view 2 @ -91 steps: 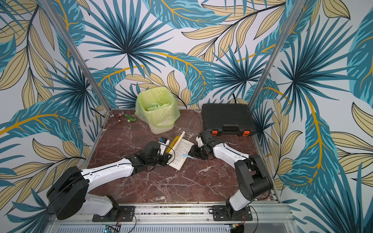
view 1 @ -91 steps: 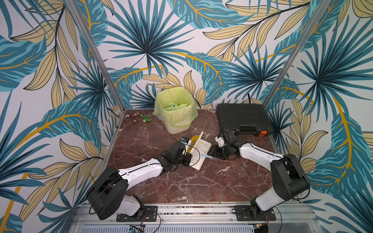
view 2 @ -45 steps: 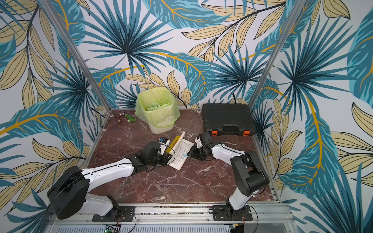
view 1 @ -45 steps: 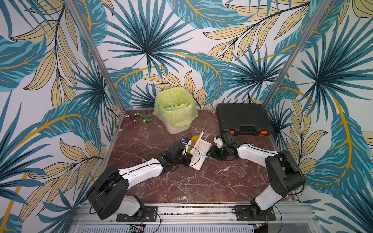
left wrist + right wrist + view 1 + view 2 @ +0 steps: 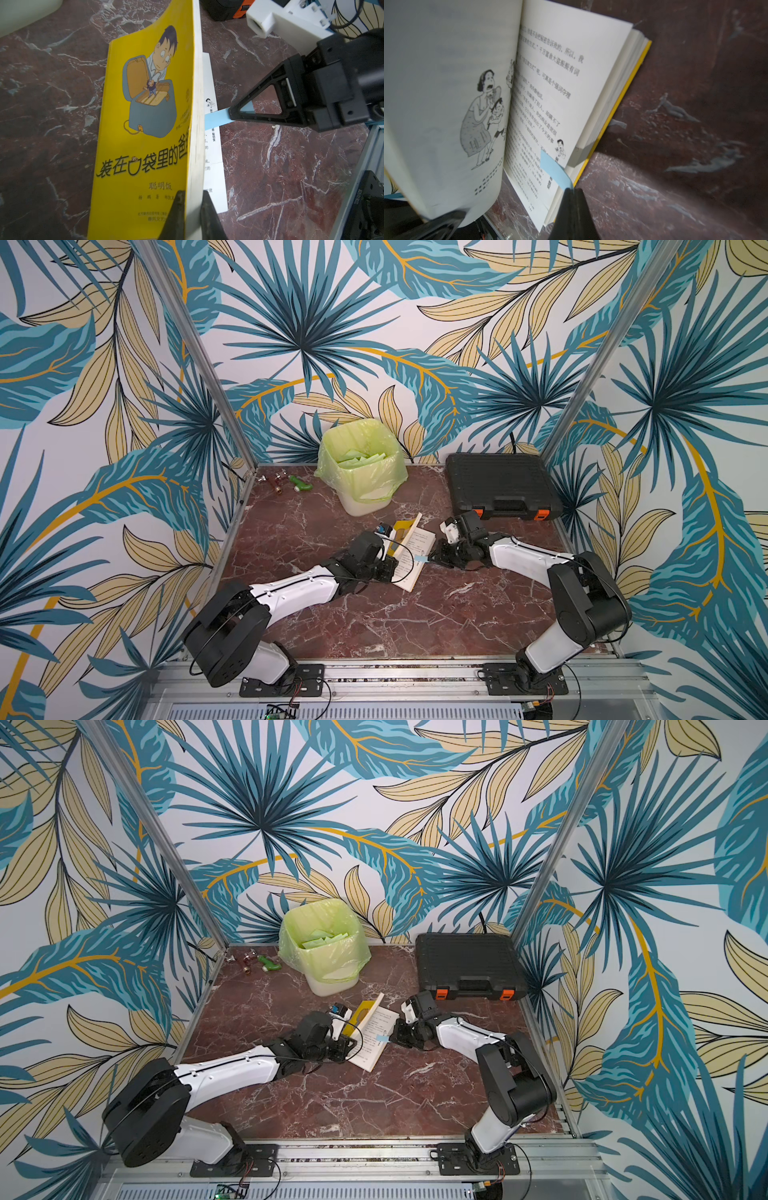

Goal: Peel off the used sticky note
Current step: Tear off the note from the book.

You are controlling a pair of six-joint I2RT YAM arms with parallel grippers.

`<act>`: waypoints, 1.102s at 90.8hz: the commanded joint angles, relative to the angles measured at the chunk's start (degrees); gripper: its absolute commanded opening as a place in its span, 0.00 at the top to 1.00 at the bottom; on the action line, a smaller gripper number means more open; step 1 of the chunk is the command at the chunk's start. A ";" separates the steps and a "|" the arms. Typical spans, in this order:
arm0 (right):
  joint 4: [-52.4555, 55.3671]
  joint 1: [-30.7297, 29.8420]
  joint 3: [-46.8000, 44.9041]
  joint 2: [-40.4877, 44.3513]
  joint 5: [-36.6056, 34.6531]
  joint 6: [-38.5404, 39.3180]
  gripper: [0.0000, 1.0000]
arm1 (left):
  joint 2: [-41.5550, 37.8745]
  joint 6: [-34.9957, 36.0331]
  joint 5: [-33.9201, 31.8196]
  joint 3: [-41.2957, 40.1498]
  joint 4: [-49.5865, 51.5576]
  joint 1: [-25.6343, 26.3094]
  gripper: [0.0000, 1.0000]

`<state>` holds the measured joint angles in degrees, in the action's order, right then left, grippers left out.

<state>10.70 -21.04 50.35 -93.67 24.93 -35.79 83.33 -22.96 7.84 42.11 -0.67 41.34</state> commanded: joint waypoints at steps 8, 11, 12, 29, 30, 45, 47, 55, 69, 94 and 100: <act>1.24 -1.61 0.01 1.36 0.37 0.79 1.00 | 2.49 -1.47 2.63 0.74 -1.59 -0.12 1.00; 1.25 -2.07 0.16 1.31 0.48 0.85 1.00 | 2.77 -1.55 2.66 0.74 -1.68 -0.12 1.00; 1.25 -2.16 0.22 1.35 0.48 0.96 1.00 | 2.83 -1.55 2.68 0.76 -1.74 -0.12 1.00; 3.24 -4.74 1.49 0.00 0.58 2.08 1.00 | 3.57 -1.74 2.99 0.99 -2.15 -0.12 1.00; 3.30 -4.81 1.59 -0.10 0.57 2.15 1.00 | 3.58 -1.74 2.98 1.02 -2.15 -0.12 1.00; 4.46 -6.40 2.13 -0.89 -0.61 3.01 1.00 | 3.99 -1.74 3.07 1.29 -2.15 -0.12 1.00; 4.78 -6.52 2.13 -0.79 -0.87 3.09 1.00 | 4.00 -1.74 3.07 1.30 -2.15 -0.12 1.00; 6.01 -6.94 1.79 0.08 -2.87 3.38 1.00 | 4.13 -1.76 3.11 1.39 -2.15 -0.12 1.00; 7.05 -7.09 0.72 3.02 -6.02 3.69 1.00 | 4.81 -1.82 3.31 1.71 -2.31 -0.12 1.00; 10.06 -3.56 5.32 11.65 -11.97 5.48 1.00 | 4.91 -1.65 3.38 1.84 -1.83 -0.12 1.00; 10.54 -3.33 9.04 12.37 -12.22 6.89 1.00 | 4.63 -1.65 3.39 1.76 -1.80 -0.12 1.00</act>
<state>19.79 -25.02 53.69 -83.50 15.62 -31.77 87.24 -23.00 9.91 43.13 -2.57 41.36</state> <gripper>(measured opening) 0.045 0.130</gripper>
